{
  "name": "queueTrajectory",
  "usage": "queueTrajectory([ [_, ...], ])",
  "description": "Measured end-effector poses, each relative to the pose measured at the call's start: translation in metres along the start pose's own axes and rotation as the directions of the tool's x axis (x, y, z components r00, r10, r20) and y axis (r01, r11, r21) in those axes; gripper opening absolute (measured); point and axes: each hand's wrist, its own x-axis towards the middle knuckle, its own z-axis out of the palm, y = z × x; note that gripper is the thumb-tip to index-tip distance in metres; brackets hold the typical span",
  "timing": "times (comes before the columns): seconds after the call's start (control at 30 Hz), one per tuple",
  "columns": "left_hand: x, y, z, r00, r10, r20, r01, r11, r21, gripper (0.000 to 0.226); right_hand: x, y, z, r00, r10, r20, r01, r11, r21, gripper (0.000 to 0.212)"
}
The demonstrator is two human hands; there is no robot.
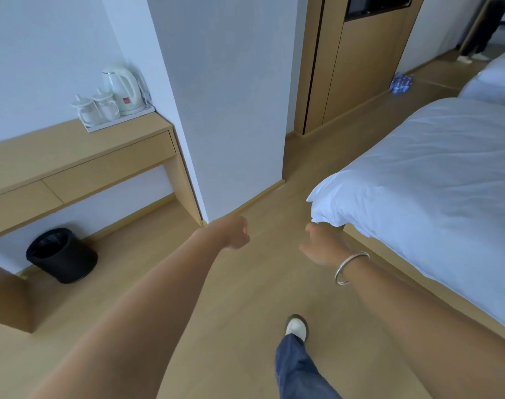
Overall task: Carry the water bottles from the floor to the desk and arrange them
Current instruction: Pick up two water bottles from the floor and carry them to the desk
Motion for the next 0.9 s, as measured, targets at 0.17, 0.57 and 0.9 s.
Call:
queueTrajectory([
  [0.17, 0.104, -0.004, -0.041, 1.0, -0.009, -0.023, 0.009, 1.0, 0.009, 0.033, 0.106, 0.009, -0.024, 1.0, 0.006, -0.008, -0.006, 1.0, 0.012, 0.038],
  [0.57, 0.334, 0.024, -0.161, 1.0, 0.026, -0.016, -0.027, 0.999, -0.044, 0.03, 0.337, 0.034, -0.116, 0.998, 0.056, -0.01, -0.055, 0.994, 0.09, 0.032],
  [0.9, 0.511, 0.038, -0.229, 0.992, 0.13, 0.004, -0.13, 0.991, -0.025, 0.032, 0.499, 0.055, -0.16, 0.988, 0.152, 0.009, -0.152, 0.985, 0.083, 0.022],
])
